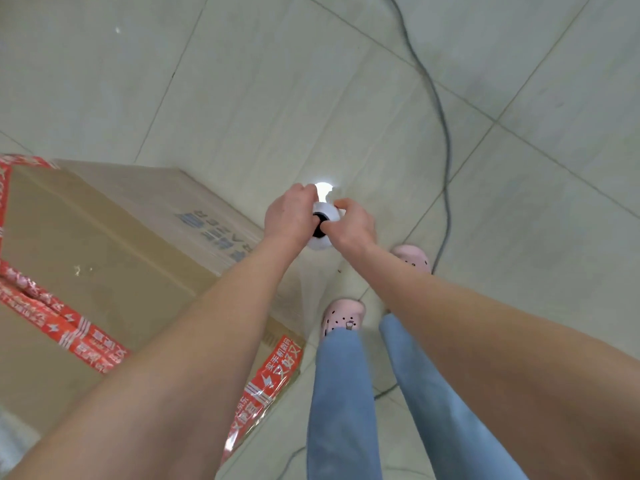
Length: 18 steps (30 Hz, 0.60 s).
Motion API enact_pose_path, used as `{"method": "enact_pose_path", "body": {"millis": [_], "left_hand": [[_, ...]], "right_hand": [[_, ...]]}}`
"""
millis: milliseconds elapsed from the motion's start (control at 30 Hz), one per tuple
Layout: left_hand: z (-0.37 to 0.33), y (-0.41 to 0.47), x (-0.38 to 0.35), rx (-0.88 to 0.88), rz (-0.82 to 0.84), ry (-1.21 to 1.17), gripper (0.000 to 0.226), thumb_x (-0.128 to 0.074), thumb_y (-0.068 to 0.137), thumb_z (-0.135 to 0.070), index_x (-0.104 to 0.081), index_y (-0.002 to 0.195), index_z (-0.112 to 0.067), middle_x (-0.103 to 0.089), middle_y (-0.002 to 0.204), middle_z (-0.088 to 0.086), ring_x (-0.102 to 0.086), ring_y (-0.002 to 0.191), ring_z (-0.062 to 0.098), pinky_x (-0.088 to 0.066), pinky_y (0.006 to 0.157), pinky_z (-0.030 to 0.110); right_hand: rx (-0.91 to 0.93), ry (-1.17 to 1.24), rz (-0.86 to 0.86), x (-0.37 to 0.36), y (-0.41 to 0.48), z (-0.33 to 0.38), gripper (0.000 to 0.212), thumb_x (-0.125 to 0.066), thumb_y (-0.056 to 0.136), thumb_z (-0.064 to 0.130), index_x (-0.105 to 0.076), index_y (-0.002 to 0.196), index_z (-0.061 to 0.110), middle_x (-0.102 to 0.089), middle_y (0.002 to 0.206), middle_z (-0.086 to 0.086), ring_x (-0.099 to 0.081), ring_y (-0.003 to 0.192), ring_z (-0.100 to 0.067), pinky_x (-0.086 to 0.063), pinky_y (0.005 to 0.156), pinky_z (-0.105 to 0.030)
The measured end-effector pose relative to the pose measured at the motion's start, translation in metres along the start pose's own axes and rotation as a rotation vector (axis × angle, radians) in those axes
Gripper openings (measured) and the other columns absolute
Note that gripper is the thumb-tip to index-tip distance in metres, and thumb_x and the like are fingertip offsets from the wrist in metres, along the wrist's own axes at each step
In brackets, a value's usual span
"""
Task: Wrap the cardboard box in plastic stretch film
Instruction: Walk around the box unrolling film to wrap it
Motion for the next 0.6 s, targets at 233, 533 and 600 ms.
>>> {"method": "enact_pose_path", "body": {"millis": [233, 533, 600], "left_hand": [[0.031, -0.001, 0.003, 0.323, -0.052, -0.288, 0.012, -0.061, 0.075, -0.021, -0.052, 0.082, -0.016, -0.062, 0.085, 0.004, -0.054, 0.075, 0.025, -0.036, 0.059, 0.029], [0.097, -0.018, 0.004, 0.772, -0.094, -0.616, 0.034, -0.067, 0.072, -0.033, -0.059, 0.094, -0.008, -0.066, 0.095, 0.01, -0.067, 0.08, 0.031, -0.057, 0.074, 0.042], [0.1, -0.017, 0.001, 0.748, -0.047, -0.606, 0.036, -0.067, 0.073, -0.032, -0.058, 0.098, -0.007, -0.065, 0.097, 0.011, -0.066, 0.083, 0.031, -0.057, 0.073, 0.041]], "right_hand": [[0.124, -0.122, -0.086, 0.016, 0.008, 0.029, 0.035, -0.057, 0.081, 0.017, -0.056, 0.115, 0.026, -0.056, 0.118, -0.001, -0.059, 0.095, -0.022, -0.048, 0.08, -0.032], [0.11, -0.072, 0.153, -0.034, 0.021, 0.071, 0.046, -0.055, 0.086, 0.016, -0.048, 0.13, 0.027, -0.057, 0.12, -0.006, -0.062, 0.097, -0.03, -0.053, 0.084, -0.039], [0.113, -0.063, 0.153, -0.039, 0.022, 0.073, 0.046, -0.054, 0.086, 0.013, -0.049, 0.13, 0.025, -0.056, 0.123, -0.007, -0.06, 0.1, -0.03, -0.052, 0.086, -0.039]]}}
Point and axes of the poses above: each hand's wrist, its own y-axis towards the middle knuckle, its own x-axis out of the back of the hand, z = x × y, the point moved 9 cm from there along y, towards the middle knuckle
